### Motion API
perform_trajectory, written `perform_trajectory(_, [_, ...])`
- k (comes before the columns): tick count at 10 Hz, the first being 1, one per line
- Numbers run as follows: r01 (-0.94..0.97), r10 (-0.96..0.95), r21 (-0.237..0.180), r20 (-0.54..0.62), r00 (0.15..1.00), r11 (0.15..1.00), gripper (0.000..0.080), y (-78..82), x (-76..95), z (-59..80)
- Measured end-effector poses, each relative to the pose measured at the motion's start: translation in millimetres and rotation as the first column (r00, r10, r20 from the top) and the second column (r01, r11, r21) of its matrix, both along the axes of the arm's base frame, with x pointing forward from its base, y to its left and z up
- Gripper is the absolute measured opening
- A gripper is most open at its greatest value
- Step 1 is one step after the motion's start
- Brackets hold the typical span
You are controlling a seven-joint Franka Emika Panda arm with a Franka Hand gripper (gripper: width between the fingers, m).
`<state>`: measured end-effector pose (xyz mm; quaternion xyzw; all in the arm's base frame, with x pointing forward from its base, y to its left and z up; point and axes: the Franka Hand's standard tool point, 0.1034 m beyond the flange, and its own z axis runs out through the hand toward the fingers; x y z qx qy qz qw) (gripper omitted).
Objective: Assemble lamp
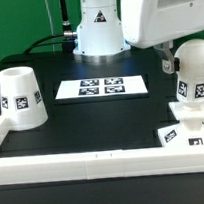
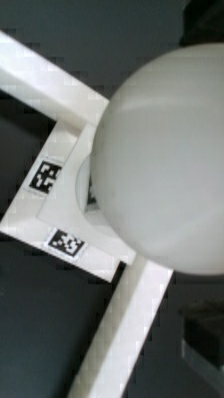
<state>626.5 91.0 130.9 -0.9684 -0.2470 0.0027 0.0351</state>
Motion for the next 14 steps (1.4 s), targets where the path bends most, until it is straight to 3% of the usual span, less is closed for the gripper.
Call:
perform_trajectory(3, [-0.205, 0.206, -0.009, 0.009, 0.979, 0.979, 0.0698, -1.6, -1.3, -1.9])
perform_trajectory(6, [-0.43, 0.432, -0.048, 0.034, 0.901, 0.901, 0.0698, 1.3, -1.2, -6.0])
perform_trajectory(9, [-0.658, 0.661, -0.068, 0.029, 0.75, 0.75, 0.0698, -0.8, -0.7, -6.2])
perform_trajectory(12, [-0.843, 0.846, -0.094, -0.005, 0.533, 0.53, 0.0698, -2.7, -0.3, -10.6])
perform_trajectory(14, [-0.899, 0.903, -0.101, -0.023, 0.429, 0.425, 0.0698, -3.2, -0.6, -12.2])
